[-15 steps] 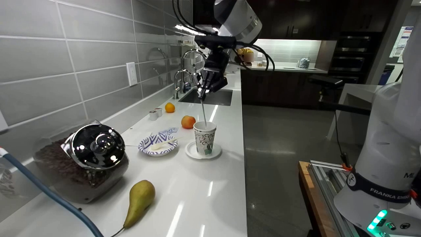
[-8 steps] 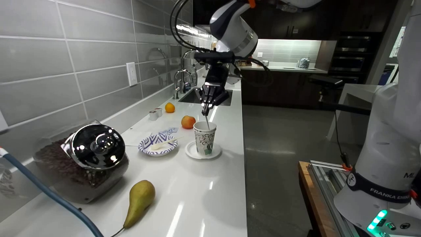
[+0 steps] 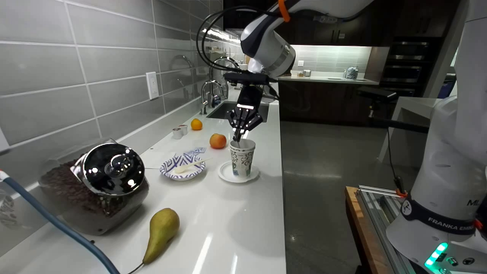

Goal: Put the straw into the coffee cup

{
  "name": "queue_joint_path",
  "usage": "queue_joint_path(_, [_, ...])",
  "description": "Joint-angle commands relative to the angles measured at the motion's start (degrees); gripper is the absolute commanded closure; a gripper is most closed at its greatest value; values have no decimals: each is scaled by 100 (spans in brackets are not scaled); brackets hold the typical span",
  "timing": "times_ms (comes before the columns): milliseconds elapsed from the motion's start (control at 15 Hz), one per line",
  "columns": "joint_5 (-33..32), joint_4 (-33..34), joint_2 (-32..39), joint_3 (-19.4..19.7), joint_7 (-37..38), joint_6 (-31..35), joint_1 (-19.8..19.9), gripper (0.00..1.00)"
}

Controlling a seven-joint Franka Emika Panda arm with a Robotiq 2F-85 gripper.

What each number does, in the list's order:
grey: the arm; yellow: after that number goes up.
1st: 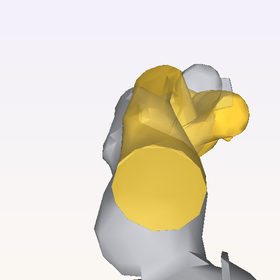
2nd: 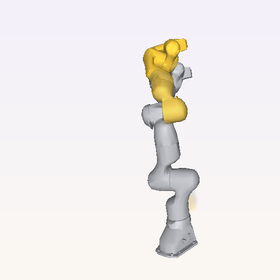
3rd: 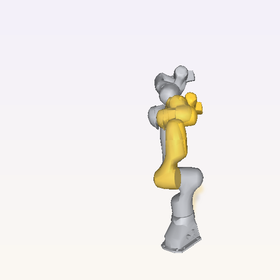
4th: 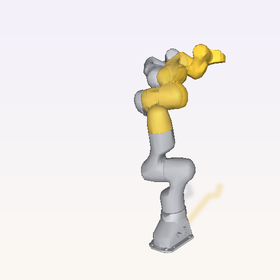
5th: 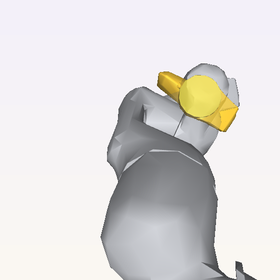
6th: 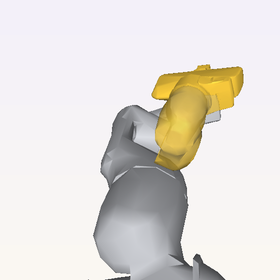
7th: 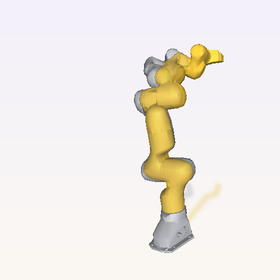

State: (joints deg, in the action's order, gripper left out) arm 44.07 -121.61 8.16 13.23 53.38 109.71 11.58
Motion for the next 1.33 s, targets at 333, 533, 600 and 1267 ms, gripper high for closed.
queue_joint_path(333, [-175, -46, -196, -10, -626, 147, 0, 50])
queue_joint_path(533, [-772, -62, -671, -15, -916, 95, -54, 30])
queue_joint_path(600, [-1059, -89, -822, -33, -949, 67, -71, 23])
queue_joint_path(1267, [-3517, 490, -2033, -962, -628, -616, -419, 0])
